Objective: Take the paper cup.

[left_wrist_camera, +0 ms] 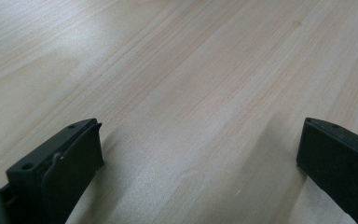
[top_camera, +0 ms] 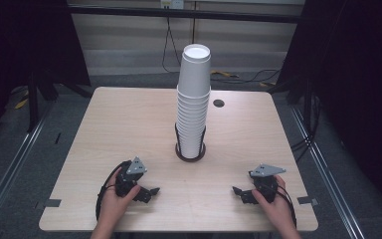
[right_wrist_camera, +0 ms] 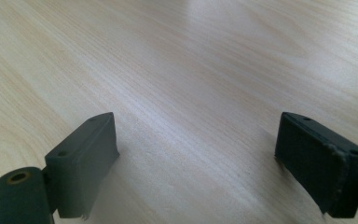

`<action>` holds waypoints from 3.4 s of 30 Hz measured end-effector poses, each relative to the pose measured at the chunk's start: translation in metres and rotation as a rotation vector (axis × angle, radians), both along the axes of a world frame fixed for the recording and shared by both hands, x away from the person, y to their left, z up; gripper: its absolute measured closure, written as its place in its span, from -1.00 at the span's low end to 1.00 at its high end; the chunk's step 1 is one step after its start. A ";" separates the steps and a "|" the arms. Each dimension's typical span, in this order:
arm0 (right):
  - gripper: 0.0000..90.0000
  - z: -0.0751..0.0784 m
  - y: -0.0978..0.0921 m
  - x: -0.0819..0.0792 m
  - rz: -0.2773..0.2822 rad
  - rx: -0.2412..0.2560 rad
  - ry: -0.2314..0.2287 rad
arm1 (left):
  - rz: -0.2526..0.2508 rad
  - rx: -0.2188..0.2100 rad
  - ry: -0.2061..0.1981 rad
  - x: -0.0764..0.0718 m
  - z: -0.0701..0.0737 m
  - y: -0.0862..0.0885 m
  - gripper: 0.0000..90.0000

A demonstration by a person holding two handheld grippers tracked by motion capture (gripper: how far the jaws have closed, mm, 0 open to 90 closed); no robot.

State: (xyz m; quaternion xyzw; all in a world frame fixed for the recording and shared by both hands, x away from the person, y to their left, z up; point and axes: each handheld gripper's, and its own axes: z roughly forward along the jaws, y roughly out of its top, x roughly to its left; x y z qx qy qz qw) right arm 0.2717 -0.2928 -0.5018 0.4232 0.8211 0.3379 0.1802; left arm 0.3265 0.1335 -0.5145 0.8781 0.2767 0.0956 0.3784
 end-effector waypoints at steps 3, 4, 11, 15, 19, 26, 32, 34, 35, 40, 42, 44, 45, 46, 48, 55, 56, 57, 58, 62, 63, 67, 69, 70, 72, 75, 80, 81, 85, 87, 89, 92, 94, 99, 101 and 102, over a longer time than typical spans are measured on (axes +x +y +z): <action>-0.72 0.000 0.000 0.000 -0.001 0.000 -0.001 | 0.000 0.000 0.000 0.000 0.000 0.000 -1.00; -0.72 0.000 0.000 0.000 -0.001 0.000 -0.001 | 0.000 0.000 0.000 0.000 0.000 0.000 -1.00; -0.72 0.000 0.000 0.000 -0.001 0.000 0.000 | 0.000 -0.002 0.004 0.000 0.000 0.000 -1.00; -0.72 0.000 0.000 0.000 -0.001 0.001 0.001 | -0.002 -0.003 0.006 0.000 0.000 0.001 -0.99; -0.67 0.000 0.004 0.001 -0.012 0.015 0.004 | 0.013 -0.032 0.053 0.003 0.011 0.007 -0.51; -0.65 0.020 0.030 0.018 0.079 0.022 -0.014 | 0.037 -0.179 0.080 0.015 0.045 0.013 -0.66; -0.65 0.059 0.057 0.038 0.139 0.043 -0.059 | 0.009 -0.203 0.086 0.034 0.088 0.001 -0.65; -0.65 0.071 0.063 0.044 0.148 0.057 -0.073 | 0.003 -0.202 0.078 0.039 0.101 -0.003 -0.65; -0.65 0.076 0.065 0.047 0.149 0.073 -0.080 | -0.011 -0.208 0.072 0.041 0.108 -0.005 -0.65; -0.65 0.107 0.076 0.061 0.123 0.160 -0.118 | -0.035 -0.204 0.045 0.050 0.138 -0.014 -0.65; -0.65 0.121 0.081 0.066 0.123 0.174 -0.141 | -0.027 -0.213 0.013 0.057 0.162 -0.020 -0.65; -0.65 0.133 0.088 0.070 0.131 0.181 -0.167 | -0.034 -0.216 0.007 0.059 0.169 -0.022 -0.65; -0.65 0.133 0.088 0.070 0.131 0.181 -0.167 | -0.041 -0.213 -0.002 0.062 0.181 -0.026 -0.65; -0.65 0.142 0.092 0.073 0.134 0.187 -0.175 | -0.046 -0.217 -0.016 0.064 0.187 -0.027 -0.65; -0.65 0.156 0.098 0.079 0.124 0.222 -0.185 | -0.057 -0.243 -0.039 0.070 0.208 -0.032 -0.65; -0.65 0.187 0.113 0.095 0.071 0.270 -0.255 | -0.070 -0.260 -0.102 0.082 0.251 -0.050 -0.65; -0.65 0.187 0.113 0.095 0.071 0.270 -0.255 | -0.070 -0.260 -0.102 0.082 0.251 -0.050 -0.65; -0.65 0.193 0.117 0.099 0.068 0.250 -0.278 | -0.073 -0.259 -0.110 0.086 0.259 -0.056 -0.65; -0.65 0.195 0.119 0.101 0.074 0.255 -0.284 | -0.073 -0.259 -0.110 0.086 0.259 -0.056 -0.65; -0.65 0.199 0.122 0.106 0.066 0.257 -0.280 | -0.076 -0.267 -0.115 0.096 0.269 -0.068 -0.65; -0.65 0.201 0.124 0.107 0.065 0.249 -0.283 | -0.079 -0.268 -0.099 0.101 0.267 -0.076 -0.65; -0.65 0.199 0.125 0.108 0.062 0.265 -0.284 | -0.042 -0.279 -0.119 0.108 0.260 -0.090 -0.67; -0.65 0.198 0.124 0.108 0.064 0.276 -0.281 | -0.028 -0.317 -0.116 0.111 0.257 -0.093 -0.74; -0.65 0.198 0.124 0.108 0.064 0.276 -0.281 | -0.028 -0.317 -0.116 0.111 0.257 -0.093 -0.78; -0.65 0.197 0.123 0.109 0.065 0.280 -0.290 | -0.025 -0.314 -0.116 0.113 0.254 -0.098 -0.84; -0.64 0.197 0.124 0.109 0.063 0.283 -0.283 | -0.031 -0.321 -0.115 0.117 0.250 -0.105 -0.89; -0.64 0.196 0.125 0.110 0.057 0.296 -0.286 | -0.003 -0.350 -0.103 0.119 0.248 -0.106 -0.87; -0.64 0.195 0.125 0.110 0.054 0.298 -0.286 | -0.007 -0.347 -0.105 0.119 0.248 -0.106 -0.86; -0.62 0.195 0.126 0.110 0.056 0.270 -0.297 | -0.004 -0.322 -0.125 0.116 0.252 -0.107 -0.84; -0.62 0.196 0.126 0.110 0.058 0.265 -0.301 | -0.006 -0.335 -0.120 0.115 0.254 -0.108 -0.83; -0.62 0.197 0.125 0.109 0.052 0.270 -0.313 | -0.009 -0.314 -0.126 0.115 0.257 -0.109 -0.83; -0.66 0.199 0.125 0.109 0.057 0.279 -0.310 | -0.010 -0.313 -0.129 0.114 0.258 -0.110 -0.83; -0.67 0.199 0.126 0.110 0.056 0.268 -0.308 | -0.013 -0.312 -0.129 0.113 0.258 -0.111 -0.83; -0.69 0.197 0.128 0.111 0.047 0.279 -0.307 | -0.013 -0.300 -0.121 0.115 0.257 -0.111 -0.83; -0.67 0.195 0.128 0.112 0.044 0.267 -0.306 | -0.016 -0.299 -0.111 0.115 0.257 -0.111 -0.83; -0.67 0.195 0.128 0.112 0.040 0.272 -0.307 | -0.014 -0.297 -0.113 0.115 0.258 -0.111 -0.83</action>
